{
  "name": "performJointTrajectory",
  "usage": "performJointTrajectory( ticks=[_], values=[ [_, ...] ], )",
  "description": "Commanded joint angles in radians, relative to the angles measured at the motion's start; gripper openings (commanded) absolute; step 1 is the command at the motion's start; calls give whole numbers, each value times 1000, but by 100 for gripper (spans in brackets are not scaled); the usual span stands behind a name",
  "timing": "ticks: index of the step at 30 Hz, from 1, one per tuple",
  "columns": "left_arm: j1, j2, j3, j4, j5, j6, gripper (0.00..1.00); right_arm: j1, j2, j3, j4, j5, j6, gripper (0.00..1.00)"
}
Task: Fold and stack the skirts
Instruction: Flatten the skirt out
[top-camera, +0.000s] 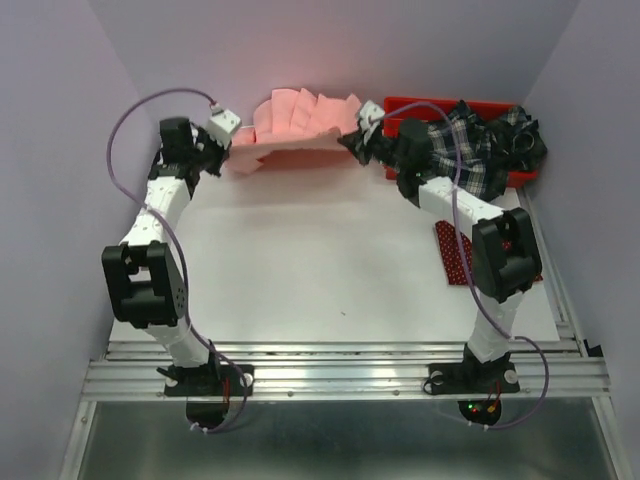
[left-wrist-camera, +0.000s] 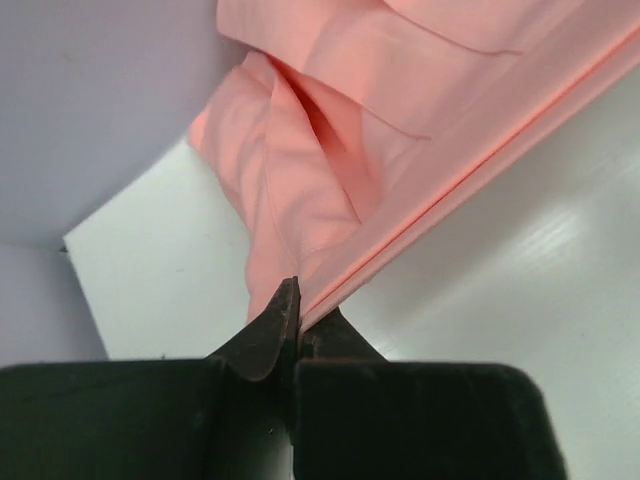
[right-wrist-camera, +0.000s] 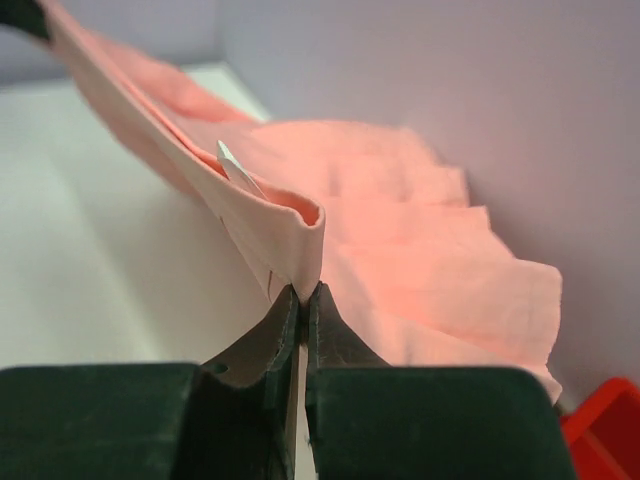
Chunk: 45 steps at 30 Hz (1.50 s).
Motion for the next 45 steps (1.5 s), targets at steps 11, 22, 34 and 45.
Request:
performJointTrajectory(
  ticks=[11, 22, 34, 45],
  values=[
    [23, -791, -893, -438, 2, 776, 98, 34, -677, -890, -414, -187, -751, 92],
    [23, -892, -677, -594, 0, 524, 94, 54, -757, -608, -677, -57, -345, 100],
    [20, -344, -507, -520, -47, -9, 73, 97, -172, -230, -982, 128, -223, 86],
    [30, -110, -557, -505, -259, -72, 59, 226, -72, -353, -1133, 193, -352, 59]
  ],
)
